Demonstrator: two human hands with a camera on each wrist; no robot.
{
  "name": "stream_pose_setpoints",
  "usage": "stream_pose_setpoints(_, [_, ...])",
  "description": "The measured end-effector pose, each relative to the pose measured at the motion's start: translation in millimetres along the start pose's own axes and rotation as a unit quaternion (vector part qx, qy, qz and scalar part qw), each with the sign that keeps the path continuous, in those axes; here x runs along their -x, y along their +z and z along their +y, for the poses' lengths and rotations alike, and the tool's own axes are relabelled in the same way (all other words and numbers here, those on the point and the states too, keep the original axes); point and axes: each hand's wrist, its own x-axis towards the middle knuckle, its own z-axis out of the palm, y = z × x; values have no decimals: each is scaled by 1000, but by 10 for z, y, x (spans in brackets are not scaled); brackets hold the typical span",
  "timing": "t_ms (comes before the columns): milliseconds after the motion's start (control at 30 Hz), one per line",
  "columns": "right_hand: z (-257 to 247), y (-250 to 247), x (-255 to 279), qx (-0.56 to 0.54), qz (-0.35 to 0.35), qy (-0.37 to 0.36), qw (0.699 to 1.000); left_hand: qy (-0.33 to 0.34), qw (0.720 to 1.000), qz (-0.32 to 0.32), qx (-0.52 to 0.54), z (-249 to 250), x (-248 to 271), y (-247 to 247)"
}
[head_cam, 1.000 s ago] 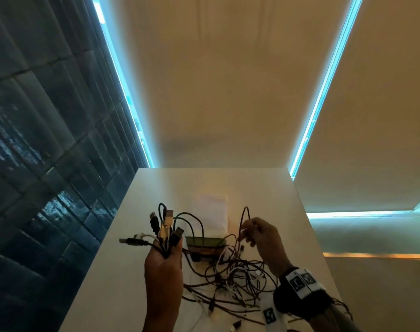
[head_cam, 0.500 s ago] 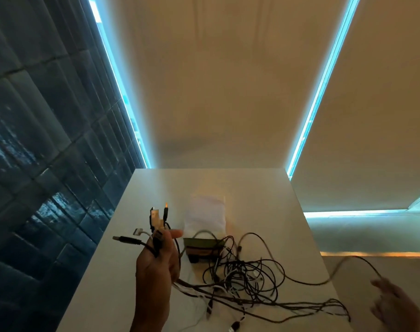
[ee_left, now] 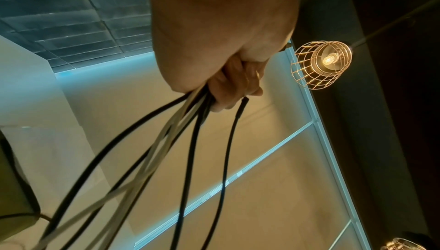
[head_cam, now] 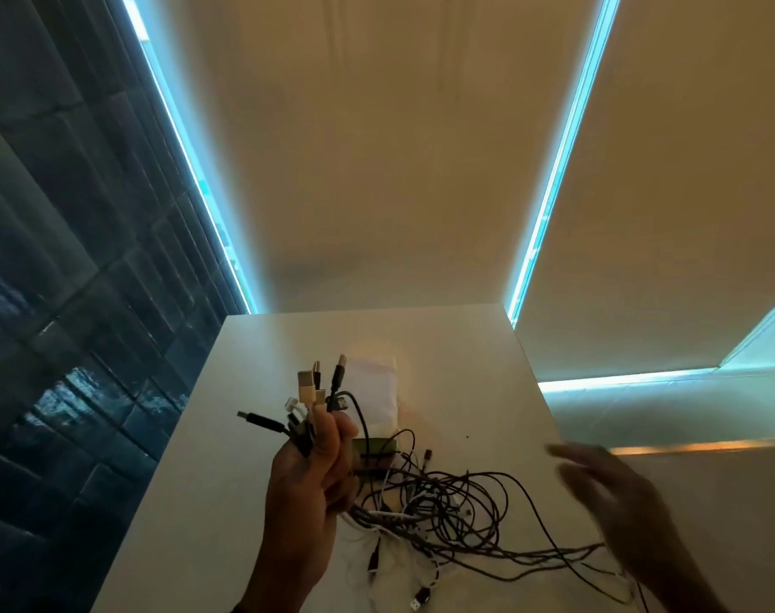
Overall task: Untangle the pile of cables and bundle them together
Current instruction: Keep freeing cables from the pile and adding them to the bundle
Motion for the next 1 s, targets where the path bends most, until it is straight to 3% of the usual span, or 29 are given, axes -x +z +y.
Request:
stream_pose_setpoints(33, [-322,162,10,3,-88,-37,995,-2,1000,5,-7,-4,18,35])
stream_pose_setpoints(100, [-678,594,29,-45,-173,-141,974,-4,999,31,-30,1,51,93])
stream_pose_setpoints(200, [-958,977,42,-43,-262,-188,946,-11,997,64,-47,21,86,111])
stream_pose_setpoints(467, [-984,693,26,-130,-52,-127,982,8,994,-15,-106,12,119,55])
stream_pose_setpoints(633, [-638,225,-111,-200,132,-29,971,-3,997,-19,-79,47,59,-15])
stream_pose_setpoints(733, [-347,-178,-153,-70,201,2,977,-4,999,-27,25,69,13,-66])
stream_pose_setpoints(800, [-110,-412,-141,100,118,63,986,-10,997,-33,75,73,3,-51])
stream_pose_setpoints(867, [78,-523,-83,284,-29,136,949,-25,993,-44,102,62,10,-3])
stream_pose_setpoints(933, [158,-517,-62,318,-104,106,936,-42,990,-65,117,50,25,77])
stream_pose_setpoints(1000, [-151,-360,-50,241,-96,34,965,-52,988,-87,115,41,34,176])
